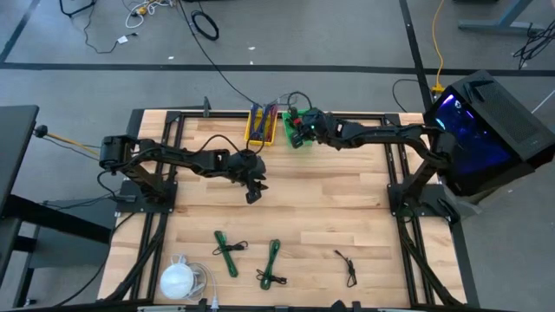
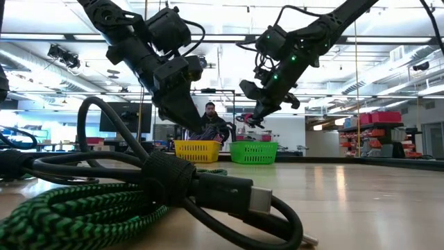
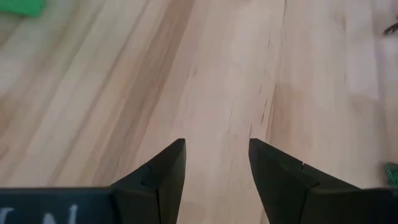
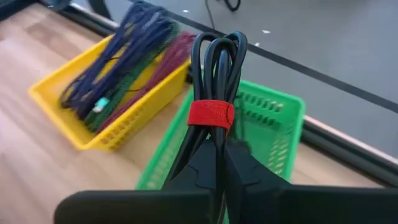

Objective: Pick & Place USB Port
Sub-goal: Put the black usb cable into the green bin

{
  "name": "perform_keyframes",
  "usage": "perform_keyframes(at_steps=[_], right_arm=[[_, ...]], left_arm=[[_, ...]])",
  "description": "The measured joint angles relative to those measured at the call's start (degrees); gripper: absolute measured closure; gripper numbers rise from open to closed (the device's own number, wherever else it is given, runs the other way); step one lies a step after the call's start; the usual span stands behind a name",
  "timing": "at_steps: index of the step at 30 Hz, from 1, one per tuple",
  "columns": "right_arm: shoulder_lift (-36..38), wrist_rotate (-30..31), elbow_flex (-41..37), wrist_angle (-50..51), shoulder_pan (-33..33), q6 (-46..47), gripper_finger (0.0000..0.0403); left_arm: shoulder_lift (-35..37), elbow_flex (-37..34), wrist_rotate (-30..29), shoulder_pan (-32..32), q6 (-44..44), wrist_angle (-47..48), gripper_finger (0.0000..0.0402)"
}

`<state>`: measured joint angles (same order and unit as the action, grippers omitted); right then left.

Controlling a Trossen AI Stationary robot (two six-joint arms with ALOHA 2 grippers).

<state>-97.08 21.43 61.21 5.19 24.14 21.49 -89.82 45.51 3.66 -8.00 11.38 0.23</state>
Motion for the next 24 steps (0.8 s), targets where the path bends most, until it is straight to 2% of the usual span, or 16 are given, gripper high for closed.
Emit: perform_keyframes(at_steps=[12, 20, 24], right_arm=[[-6.8, -4.6, 0.0, -7.0, 4.3, -1.0, 0.0399], [-9.6, -7.3, 0.0, -7.0, 5.1, -0.9, 0.0402], [-9.7, -9.4, 0.0, -8.4, 5.1, -1.0, 0.0381]], left_arm=[[0.0, 0.0, 0.0, 0.0, 0.0, -2.3, 0.022], [0.0, 0.0, 0.0, 0.0, 0.0, -2.7, 0.022], [0.0, 0.0, 0.0, 0.0, 0.0, -2.9, 0.022]])
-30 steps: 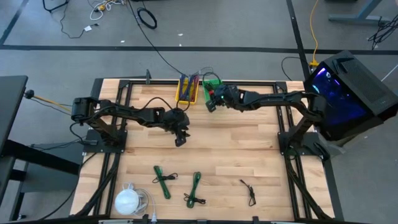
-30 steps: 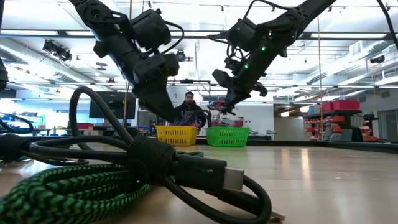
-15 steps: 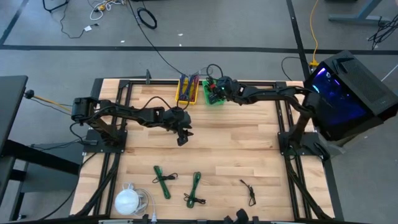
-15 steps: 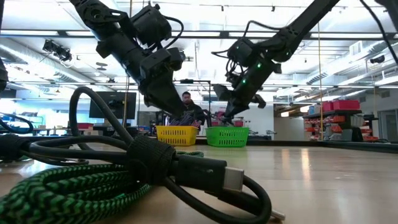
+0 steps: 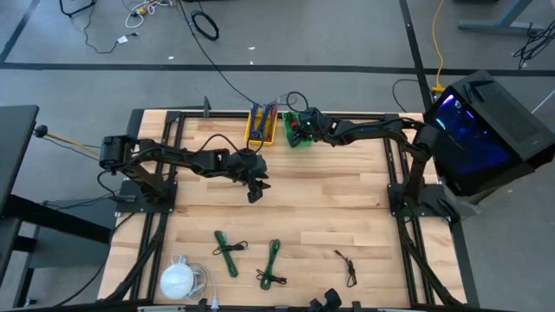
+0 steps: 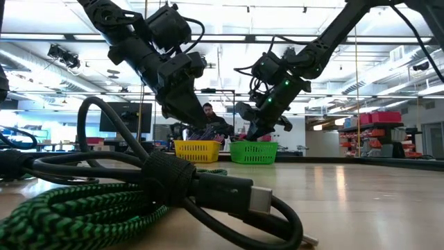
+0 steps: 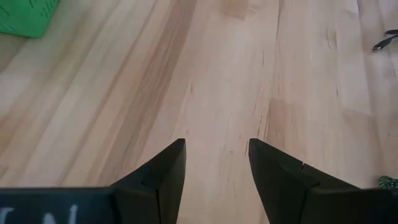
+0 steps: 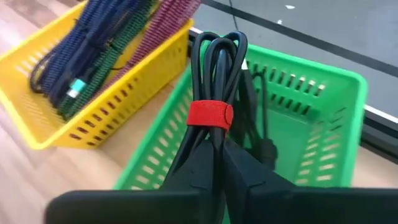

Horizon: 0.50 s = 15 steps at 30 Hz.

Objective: Pick & Place USB Port
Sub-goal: Put the black usb cable into the green bin

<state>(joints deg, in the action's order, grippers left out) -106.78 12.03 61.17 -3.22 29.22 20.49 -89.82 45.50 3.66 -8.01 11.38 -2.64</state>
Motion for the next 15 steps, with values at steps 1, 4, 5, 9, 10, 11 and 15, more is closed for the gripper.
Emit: perform_keyframes(at_steps=[1, 4, 5, 9, 10, 11, 15], right_arm=[[0.0, -0.2, 0.0, -0.3, 0.0, -0.1, 0.0371], [0.0, -1.1, 0.0, -0.9, 0.0, -1.0, 0.0341], [0.0, -1.1, 0.0, -1.0, 0.0, -1.4, 0.0332], [0.0, -1.1, 0.0, -1.1, 0.0, -1.9, 0.0303], [0.0, -1.1, 0.0, -1.4, 0.0, -2.6, 0.0296], [0.0, -1.1, 0.0, -2.0, 0.2, -3.6, 0.029], [1.4, -5.8, 0.0, -4.3, 0.6, -6.0, 0.0269]], left_arm=[[0.0, 0.0, 0.0, 0.0, 0.0, -0.1, 0.022], [0.0, 0.0, 0.0, 0.0, 0.0, -0.2, 0.022], [0.0, 0.0, 0.0, 0.0, 0.0, -0.2, 0.022], [0.0, 0.0, 0.0, 0.0, 0.0, -0.2, 0.022], [0.0, 0.0, 0.0, 0.0, 0.0, -0.2, 0.022], [0.0, 0.0, 0.0, 0.0, 0.0, -0.2, 0.022], [0.0, 0.0, 0.0, 0.0, -0.1, -0.2, 0.022]])
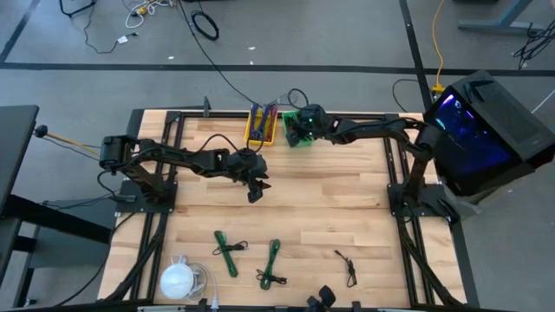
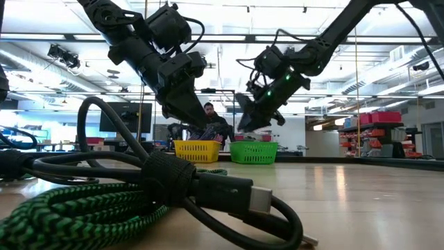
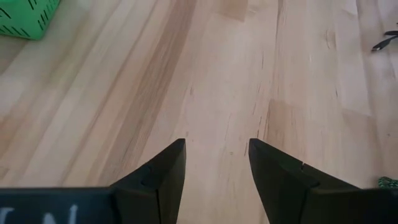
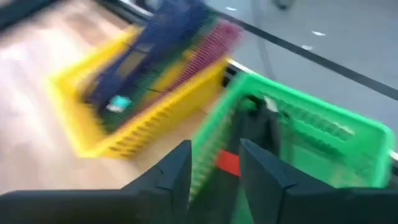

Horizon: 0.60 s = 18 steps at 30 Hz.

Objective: Pick & Place USB Port
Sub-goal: Put the black usb cable into the green bin

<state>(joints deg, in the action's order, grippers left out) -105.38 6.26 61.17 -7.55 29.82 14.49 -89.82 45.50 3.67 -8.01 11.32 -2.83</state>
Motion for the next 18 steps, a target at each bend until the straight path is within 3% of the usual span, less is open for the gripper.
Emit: perform_keyframes(at_steps=[9, 13, 18], right_arm=[[9.3, -17.7, 0.0, 15.9, -7.3, -4.6, 0.0264], [12.5, -18.8, 0.0, 27.7, -14.2, -4.9, 0.0268], [14.2, -18.9, 0.0, 38.7, -23.9, 2.0, 0.0268]], left_arm=[[0.0, 0.0, 0.0, 0.0, -0.6, 0.6, 0.022], [0.0, 0.0, 0.0, 0.0, -0.6, 0.6, 0.022], [0.0, 0.0, 0.0, 0.0, -0.6, 0.6, 0.022]])
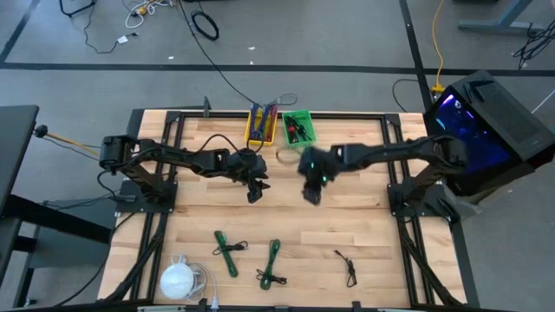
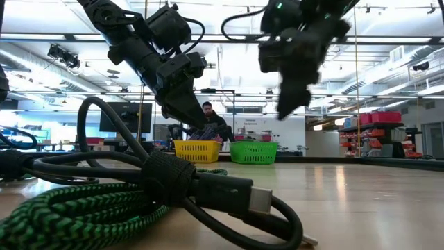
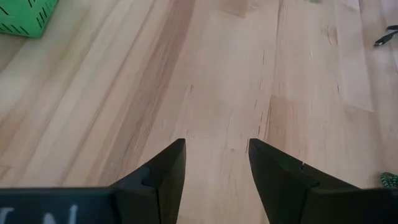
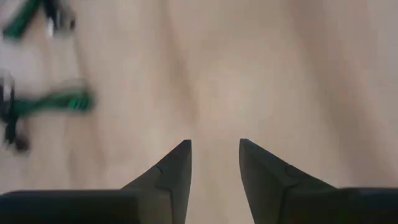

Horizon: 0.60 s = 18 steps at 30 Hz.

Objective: Pick & Place USB Port
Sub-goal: Put the black usb cable into the green bin

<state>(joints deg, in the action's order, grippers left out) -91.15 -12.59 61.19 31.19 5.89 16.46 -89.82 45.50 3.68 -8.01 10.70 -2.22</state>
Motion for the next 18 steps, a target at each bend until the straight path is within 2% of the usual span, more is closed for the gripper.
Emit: perform_keyframes(at_steps=[7, 18], right_arm=[[0.2, 0.1, 0.0, 3.8, -14.5, 14.8, 0.0268], [0.2, 6.0, 0.0, 6.3, -34.2, 46.2, 0.0268]], left_arm=[[0.0, 0.0, 0.0, 0.0, 0.0, 0.0, 0.022], [0.0, 0.0, 0.0, 0.0, 0.1, 0.1, 0.022]])
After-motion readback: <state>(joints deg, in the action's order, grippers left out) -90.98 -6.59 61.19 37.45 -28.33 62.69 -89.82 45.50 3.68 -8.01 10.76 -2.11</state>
